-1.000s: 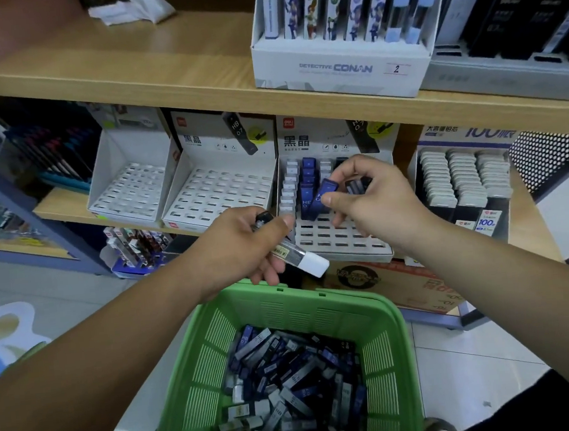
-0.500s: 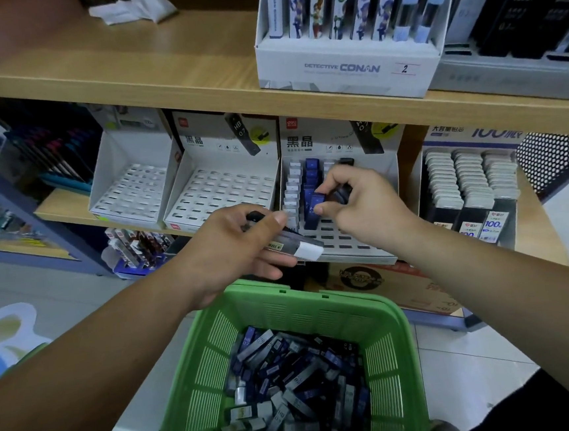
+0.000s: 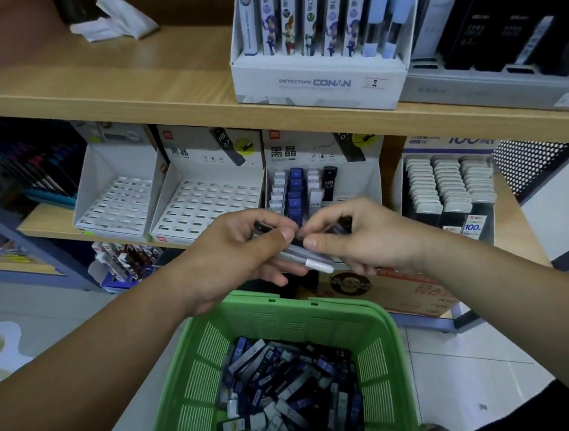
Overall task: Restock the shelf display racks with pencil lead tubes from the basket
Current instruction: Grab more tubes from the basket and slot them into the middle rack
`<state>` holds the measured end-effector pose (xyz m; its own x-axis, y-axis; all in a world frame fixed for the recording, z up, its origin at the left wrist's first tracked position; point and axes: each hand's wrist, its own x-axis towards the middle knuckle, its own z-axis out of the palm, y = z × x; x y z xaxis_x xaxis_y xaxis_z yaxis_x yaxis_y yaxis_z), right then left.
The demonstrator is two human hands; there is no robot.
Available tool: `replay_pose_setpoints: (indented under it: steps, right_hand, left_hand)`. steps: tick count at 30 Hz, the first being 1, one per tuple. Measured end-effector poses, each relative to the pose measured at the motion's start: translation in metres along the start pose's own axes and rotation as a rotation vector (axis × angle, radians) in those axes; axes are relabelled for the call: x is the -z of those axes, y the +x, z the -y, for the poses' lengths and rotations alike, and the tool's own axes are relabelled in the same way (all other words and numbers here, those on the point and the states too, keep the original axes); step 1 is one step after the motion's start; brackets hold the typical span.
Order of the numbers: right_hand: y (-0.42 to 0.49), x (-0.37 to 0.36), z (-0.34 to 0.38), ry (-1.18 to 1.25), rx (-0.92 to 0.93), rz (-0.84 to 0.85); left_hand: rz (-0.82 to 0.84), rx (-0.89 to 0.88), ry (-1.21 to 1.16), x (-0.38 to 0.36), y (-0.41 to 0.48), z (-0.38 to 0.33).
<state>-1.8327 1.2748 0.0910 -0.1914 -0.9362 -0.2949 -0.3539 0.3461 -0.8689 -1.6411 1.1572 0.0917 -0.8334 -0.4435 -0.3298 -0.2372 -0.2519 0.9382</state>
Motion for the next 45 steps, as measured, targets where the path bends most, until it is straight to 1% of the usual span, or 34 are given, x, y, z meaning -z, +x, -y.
replay_pose_setpoints:
  steps: [3, 6, 10, 13, 16, 19, 23, 25, 28, 30, 33, 35, 38, 43, 45]
  right_hand:
    - [-0.005, 0.009, -0.008, 0.079, -0.054, -0.016]
    - [-0.011, 0.023, -0.016, 0.088, -0.132, -0.065]
    - [-0.018, 0.028, -0.022, 0.166, -0.101, -0.112]
    - [-0.022, 0.031, -0.025, 0.084, -0.113, -0.14]
    - [-0.024, 0.032, -0.026, -0.004, -0.089, -0.124]
    - [-0.023, 0.028, -0.021, 0.009, -0.017, -0.138]
    - [-0.019, 0.03, -0.017, 0.03, -0.038, -0.121]
    - [-0.016, 0.029, -0.016, 0.093, -0.044, -0.138]
    - [-0.013, 0.027, -0.016, 0.319, -0.015, -0.213]
    - [-0.011, 0.026, -0.016, 0.432, 0.005, -0.229]
    - [-0.007, 0.022, -0.016, 0.562, -0.008, -0.272]
    - [-0.005, 0.019, -0.015, 0.643, -0.024, -0.285]
    - [-0.006, 0.023, -0.014, 0.703, 0.008, -0.238]
    - [-0.014, 0.044, -0.017, 0.607, 0.1, -0.061]
    - [-0.014, 0.047, -0.019, 0.552, 0.134, -0.038]
  left_hand:
    - [0.003, 0.004, 0.014, -0.009, 0.007, -0.001]
    - [-0.028, 0.019, 0.022, -0.017, 0.013, 0.0]
    - [-0.091, 0.024, 0.008, -0.02, 0.02, 0.002]
    - [-0.055, 0.007, 0.033, -0.026, 0.024, 0.003]
    - [-0.05, -0.017, 0.135, -0.03, 0.027, 0.005]
    - [-0.024, -0.058, 0.262, -0.032, 0.03, 0.006]
    - [-0.017, -0.101, 0.291, -0.034, 0.033, 0.004]
    - [-0.04, -0.1, 0.273, -0.033, 0.034, 0.003]
    - [-0.06, -0.045, 0.299, -0.033, 0.034, 0.005]
    - [-0.021, 0.017, 0.312, -0.037, 0.033, 0.008]
    - [0.054, 0.064, 0.257, -0.044, 0.033, 0.012]
    - [0.042, 0.068, 0.239, -0.046, 0.033, 0.013]
    - [-0.008, 0.104, 0.173, -0.044, 0.034, 0.012]
    - [0.066, 0.11, 0.087, -0.035, 0.033, 0.007]
    - [0.088, 0.123, 0.086, -0.034, 0.032, 0.006]
